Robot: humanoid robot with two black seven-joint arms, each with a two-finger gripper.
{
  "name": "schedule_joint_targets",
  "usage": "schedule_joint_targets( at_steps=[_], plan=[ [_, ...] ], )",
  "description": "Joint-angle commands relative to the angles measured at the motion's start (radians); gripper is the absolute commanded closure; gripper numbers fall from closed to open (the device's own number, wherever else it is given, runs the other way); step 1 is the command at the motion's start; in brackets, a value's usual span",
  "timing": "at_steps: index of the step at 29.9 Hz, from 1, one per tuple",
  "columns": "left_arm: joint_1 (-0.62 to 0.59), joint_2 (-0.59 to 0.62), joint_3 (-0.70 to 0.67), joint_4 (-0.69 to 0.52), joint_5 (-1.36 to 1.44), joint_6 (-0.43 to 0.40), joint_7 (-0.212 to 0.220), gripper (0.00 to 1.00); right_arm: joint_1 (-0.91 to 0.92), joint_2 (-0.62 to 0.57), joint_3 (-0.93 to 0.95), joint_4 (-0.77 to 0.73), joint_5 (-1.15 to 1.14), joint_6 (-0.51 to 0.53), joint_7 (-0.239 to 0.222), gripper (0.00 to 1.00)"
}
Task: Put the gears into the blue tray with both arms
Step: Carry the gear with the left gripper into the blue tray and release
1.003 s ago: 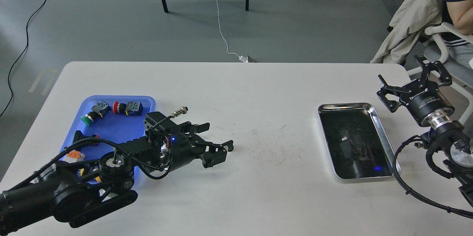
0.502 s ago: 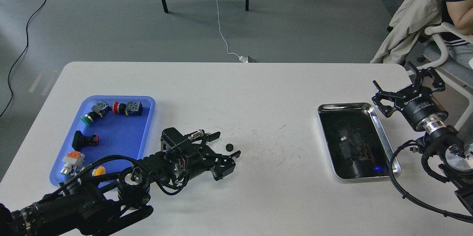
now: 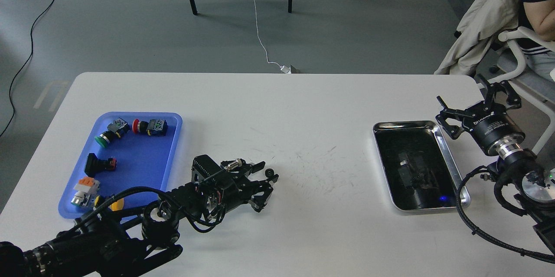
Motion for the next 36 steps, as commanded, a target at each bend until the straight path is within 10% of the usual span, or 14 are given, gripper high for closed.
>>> schedule_joint_targets(
  at_steps=[1, 9, 22, 36],
  plan=[
    [0.008, 0.008, -0.001, 0.001, 0.0, -0.001, 0.002, 0.75, 0.001, 0.0, 0.0, 0.001, 0.0, 0.0, 0.001, 0.03],
    [0.001, 0.113, -0.025, -0.056, -0.001, 0.038, -0.001, 0.92, 0.001, 0.003, 0.0, 0.006, 0.0, 0.0, 0.001, 0.03],
    [0.057, 0.595, -0.104, -0.231, -0.264, 0.14, -0.08, 0.92, 0.004, 0.005, 0.0, 0.014, 0.0, 0.0, 0.0, 0.03],
    [0.151, 0.487, -0.108, -0.016, -0.34, 0.182, -0.11, 0.86, 0.008, 0.006, -0.001, 0.014, -0.002, 0.0, 0.0, 0.03]
  ],
)
